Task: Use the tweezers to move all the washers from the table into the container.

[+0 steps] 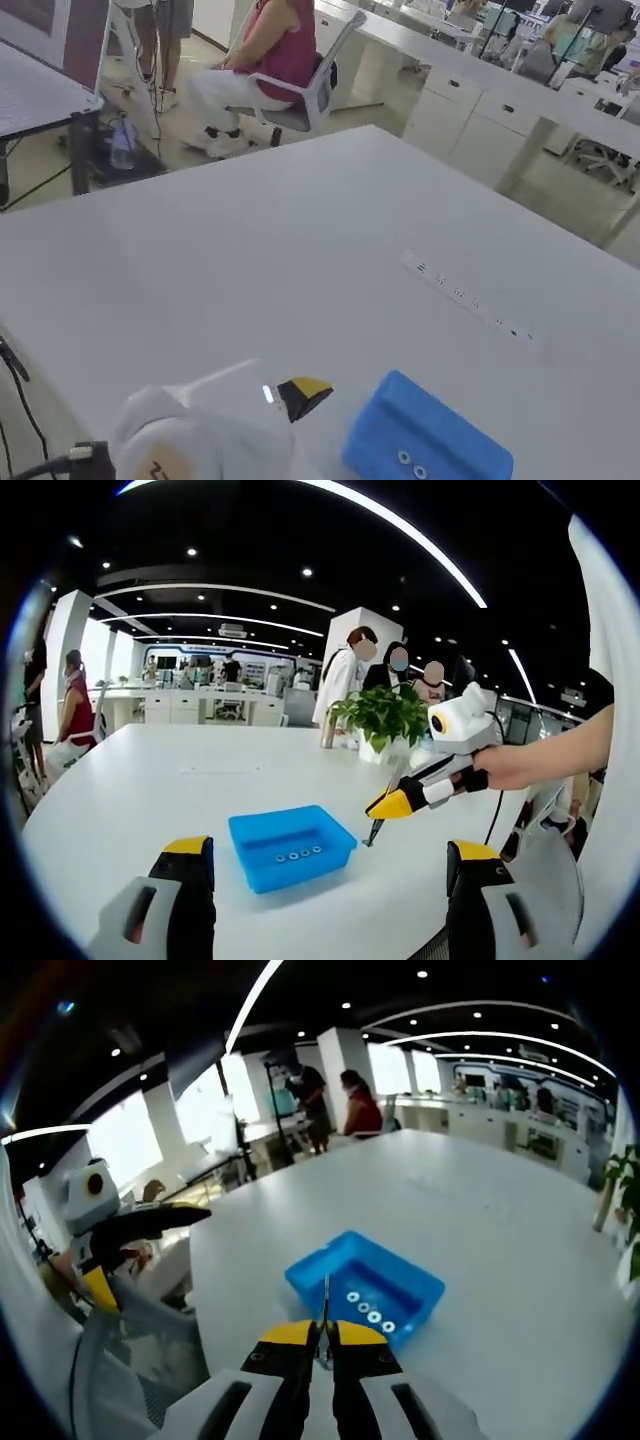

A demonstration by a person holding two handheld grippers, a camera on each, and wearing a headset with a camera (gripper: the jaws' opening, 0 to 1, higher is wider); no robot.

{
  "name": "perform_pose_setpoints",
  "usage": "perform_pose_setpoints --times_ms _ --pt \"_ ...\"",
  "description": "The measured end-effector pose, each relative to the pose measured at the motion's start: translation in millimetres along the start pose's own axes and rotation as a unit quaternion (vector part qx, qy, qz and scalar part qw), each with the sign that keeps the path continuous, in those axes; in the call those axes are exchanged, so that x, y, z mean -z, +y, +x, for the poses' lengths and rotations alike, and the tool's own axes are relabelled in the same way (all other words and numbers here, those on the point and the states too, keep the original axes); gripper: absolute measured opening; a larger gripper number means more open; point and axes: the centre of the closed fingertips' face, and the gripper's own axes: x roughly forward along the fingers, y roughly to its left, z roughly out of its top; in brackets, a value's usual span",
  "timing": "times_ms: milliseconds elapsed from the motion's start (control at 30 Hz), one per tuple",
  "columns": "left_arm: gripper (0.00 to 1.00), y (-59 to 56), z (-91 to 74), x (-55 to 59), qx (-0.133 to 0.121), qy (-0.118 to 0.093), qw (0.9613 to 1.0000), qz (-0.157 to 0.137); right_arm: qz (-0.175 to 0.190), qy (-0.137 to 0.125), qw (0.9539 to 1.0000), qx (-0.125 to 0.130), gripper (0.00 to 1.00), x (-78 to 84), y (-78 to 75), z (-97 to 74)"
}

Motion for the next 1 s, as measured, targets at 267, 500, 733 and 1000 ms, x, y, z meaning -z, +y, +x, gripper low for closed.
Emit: perform_pose_setpoints --times_ms 267,500,733,1000 --pt "0.97 -5.6 -10.4 2.9 0.001 0.003 1.0000 0.003 -0.017 -0.028 0.9995 0.003 0.03 -21.1 10.6 2.5" --pt "0.96 -21.6 -14.4 13.6 0.020 0.015 0.9997 0.001 -0.027 -0.052 0.9982 0.013 0.03 -33.9 7.7 2.6" --pt "0.96 -21.6 -16.3 20.8 0.029 0.024 0.9993 -0.007 -0.030 -0.072 0.9968 0.020 0.03 -50.0 -6.9 12.6" --pt "0.96 -13.8 -15.9 20.3 0.030 0.030 0.9991 -0.003 -0.020 -0.058 0.9981 0.009 0.03 -47.9 -19.1 52.8"
